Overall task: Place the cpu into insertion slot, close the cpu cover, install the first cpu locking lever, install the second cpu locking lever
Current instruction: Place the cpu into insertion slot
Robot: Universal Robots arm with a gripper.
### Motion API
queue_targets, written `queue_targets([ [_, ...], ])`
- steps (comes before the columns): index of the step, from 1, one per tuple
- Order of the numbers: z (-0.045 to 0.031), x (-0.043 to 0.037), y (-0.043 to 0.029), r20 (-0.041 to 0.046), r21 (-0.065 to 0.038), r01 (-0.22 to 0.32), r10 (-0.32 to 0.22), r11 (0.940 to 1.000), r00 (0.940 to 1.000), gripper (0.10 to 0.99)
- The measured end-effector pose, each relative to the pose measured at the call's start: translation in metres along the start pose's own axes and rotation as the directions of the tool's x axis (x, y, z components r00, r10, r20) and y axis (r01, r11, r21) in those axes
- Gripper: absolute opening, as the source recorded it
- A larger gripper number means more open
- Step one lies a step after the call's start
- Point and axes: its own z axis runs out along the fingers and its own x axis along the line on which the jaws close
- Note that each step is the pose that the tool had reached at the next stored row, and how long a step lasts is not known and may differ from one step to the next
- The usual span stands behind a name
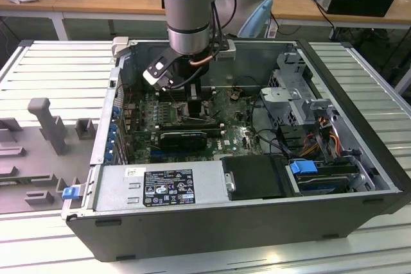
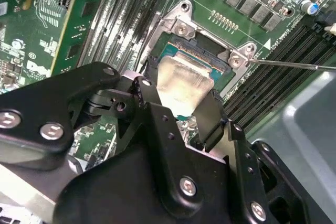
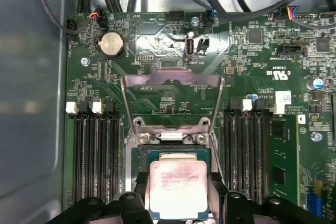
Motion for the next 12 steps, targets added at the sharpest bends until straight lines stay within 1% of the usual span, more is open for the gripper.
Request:
queue_targets([
  [5,0.0070,0.0019,-0.0010,0.0001,0.000,-0.001,0.001,1.0000,1.0000,0.529],
  [12,0.0075,0.0019,-0.0011,0.0001,0.000,-0.001,0.001,1.0000,1.0000,0.541],
])
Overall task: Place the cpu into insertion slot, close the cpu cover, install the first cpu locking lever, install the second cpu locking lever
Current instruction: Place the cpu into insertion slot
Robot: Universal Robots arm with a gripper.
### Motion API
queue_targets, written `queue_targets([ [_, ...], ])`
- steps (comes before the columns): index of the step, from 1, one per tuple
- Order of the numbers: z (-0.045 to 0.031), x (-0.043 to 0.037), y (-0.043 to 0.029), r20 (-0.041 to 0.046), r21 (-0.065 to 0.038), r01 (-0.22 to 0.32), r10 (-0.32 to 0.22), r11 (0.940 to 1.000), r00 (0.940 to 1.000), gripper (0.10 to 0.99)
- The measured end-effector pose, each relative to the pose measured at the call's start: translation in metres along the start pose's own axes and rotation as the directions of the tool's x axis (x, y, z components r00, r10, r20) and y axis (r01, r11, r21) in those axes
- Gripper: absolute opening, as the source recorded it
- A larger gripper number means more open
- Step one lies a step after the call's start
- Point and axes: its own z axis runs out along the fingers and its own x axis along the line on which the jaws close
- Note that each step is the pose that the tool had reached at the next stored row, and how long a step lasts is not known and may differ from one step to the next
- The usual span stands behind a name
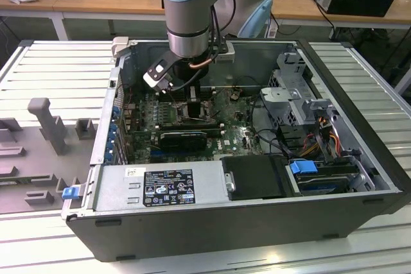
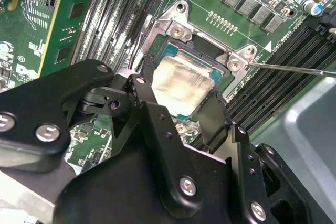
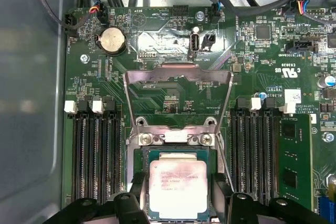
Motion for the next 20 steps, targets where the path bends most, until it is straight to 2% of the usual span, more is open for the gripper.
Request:
queue_targets([
  [1,0.0000,0.0000,0.0000,0.0001,0.000,0.000,0.000,1.0000,1.0000,0.604],
  [11,0.0010,0.0036,0.0021,0.0003,0.000,0.000,0.000,1.0000,1.0000,0.604],
  [17,-0.0088,0.0038,0.0029,0.0031,0.000,0.000,0.000,1.0000,1.0000,0.592],
  [18,-0.0087,0.0036,0.0029,0.0050,0.000,0.000,0.000,1.0000,1.0000,0.459],
  [19,-0.0088,0.0033,0.0030,0.0075,0.000,0.001,-0.001,1.0000,1.0000,0.459],
  [20,-0.0089,0.0025,0.0029,0.0125,0.000,0.001,-0.001,1.0000,0.9999,0.400],
])
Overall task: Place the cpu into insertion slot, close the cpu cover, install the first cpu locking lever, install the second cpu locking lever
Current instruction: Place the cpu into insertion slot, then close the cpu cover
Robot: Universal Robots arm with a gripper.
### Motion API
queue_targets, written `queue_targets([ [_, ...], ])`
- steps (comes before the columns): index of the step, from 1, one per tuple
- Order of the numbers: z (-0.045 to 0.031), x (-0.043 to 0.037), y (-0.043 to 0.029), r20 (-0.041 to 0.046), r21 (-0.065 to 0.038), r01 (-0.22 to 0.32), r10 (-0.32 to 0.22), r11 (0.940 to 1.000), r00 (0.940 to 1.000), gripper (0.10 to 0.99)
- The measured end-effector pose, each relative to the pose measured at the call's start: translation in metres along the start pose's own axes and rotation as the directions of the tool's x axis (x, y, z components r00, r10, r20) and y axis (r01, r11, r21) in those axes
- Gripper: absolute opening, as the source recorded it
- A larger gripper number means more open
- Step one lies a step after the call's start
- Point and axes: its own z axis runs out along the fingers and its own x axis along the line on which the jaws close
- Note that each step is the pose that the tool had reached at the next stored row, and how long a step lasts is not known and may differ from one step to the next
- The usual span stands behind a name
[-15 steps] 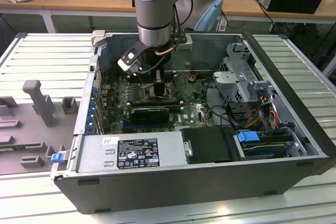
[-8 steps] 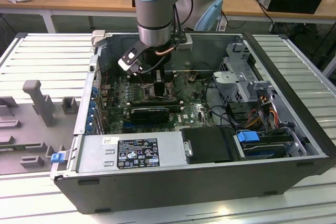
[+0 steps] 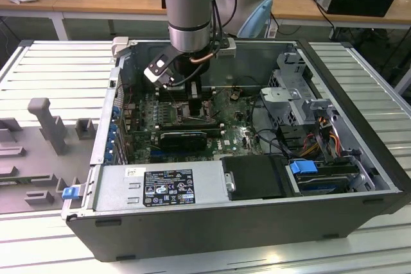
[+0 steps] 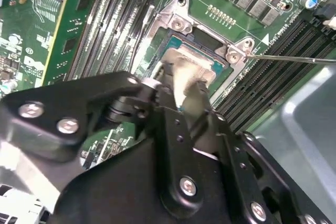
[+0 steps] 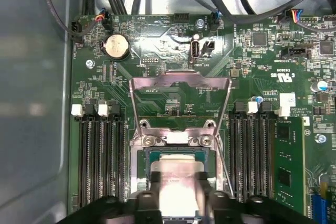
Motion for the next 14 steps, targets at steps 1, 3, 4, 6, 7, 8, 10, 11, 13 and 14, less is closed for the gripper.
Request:
queue_targets([
  [1,-0.0003,-0.0004,0.0001,0.0024,0.000,0.000,0.000,1.0000,1.0000,0.341],
  [3,-0.0011,-0.0005,0.0002,0.0033,0.000,0.000,0.000,1.0000,1.0000,0.220],
  [4,-0.0017,-0.0005,0.0002,0.0036,0.000,0.000,0.000,1.0000,1.0000,0.157],
  [6,-0.0029,-0.0004,0.0003,0.0045,0.000,0.001,-0.001,1.0000,1.0000,0.106],
  [7,-0.0036,-0.0004,0.0004,0.0048,0.000,0.001,-0.001,1.0000,1.0000,0.106],
  [8,-0.0042,-0.0004,0.0004,0.0050,0.000,0.001,-0.001,1.0000,1.0000,0.106],
  [10,-0.0068,-0.0004,0.0007,0.0054,0.000,0.001,-0.001,1.0000,1.0000,0.106],
  [11,-0.0075,-0.0004,0.0007,0.0055,0.000,0.001,-0.001,1.0000,1.0000,0.106],
  [13,-0.0091,-0.0004,0.0009,0.0055,0.000,0.001,-0.001,1.0000,1.0000,0.106],
  [14,-0.0106,-0.0004,0.0010,0.0058,0.000,0.001,-0.001,1.0000,1.0000,0.106],
])
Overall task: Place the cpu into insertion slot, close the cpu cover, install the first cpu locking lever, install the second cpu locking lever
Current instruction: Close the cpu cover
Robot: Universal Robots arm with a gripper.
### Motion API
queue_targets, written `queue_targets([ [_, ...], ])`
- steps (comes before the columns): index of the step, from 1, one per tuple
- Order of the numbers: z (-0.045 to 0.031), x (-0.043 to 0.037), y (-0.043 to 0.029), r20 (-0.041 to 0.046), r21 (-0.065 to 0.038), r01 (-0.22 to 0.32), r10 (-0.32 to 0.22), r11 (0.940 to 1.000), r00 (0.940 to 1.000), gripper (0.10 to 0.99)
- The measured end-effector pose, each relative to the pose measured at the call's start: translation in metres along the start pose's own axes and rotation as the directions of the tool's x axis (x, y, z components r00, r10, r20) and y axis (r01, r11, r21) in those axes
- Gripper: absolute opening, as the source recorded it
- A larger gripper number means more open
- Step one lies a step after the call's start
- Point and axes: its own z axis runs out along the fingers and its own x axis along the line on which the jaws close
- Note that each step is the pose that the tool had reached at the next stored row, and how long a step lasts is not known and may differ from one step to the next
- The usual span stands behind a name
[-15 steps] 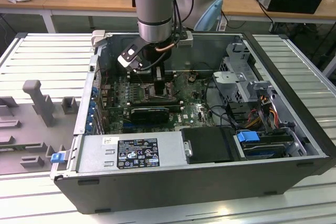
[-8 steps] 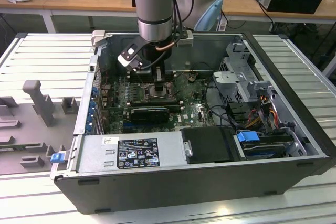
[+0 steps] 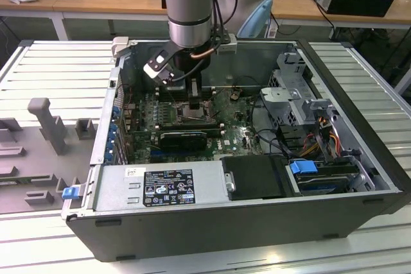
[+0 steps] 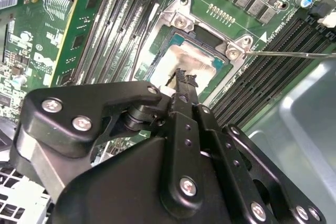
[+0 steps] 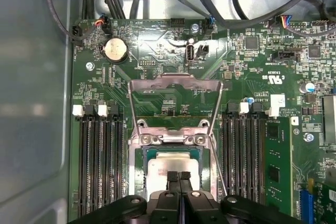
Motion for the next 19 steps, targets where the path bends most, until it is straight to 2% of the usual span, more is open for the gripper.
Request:
queue_targets([
  [4,-0.0006,-0.0004,0.0029,0.0009,0.001,0.000,0.000,1.0000,1.0000,0.106],
  [7,-0.0002,-0.0010,0.0069,-0.0019,0.004,0.000,0.000,1.0000,1.0000,0.106],
  [11,-0.0009,-0.0011,0.0072,-0.0015,0.004,0.000,0.000,1.0000,1.0000,0.106],
  [19,-0.0125,-0.0011,0.0083,-0.0018,0.004,0.000,0.000,1.0000,1.0000,0.106],
])
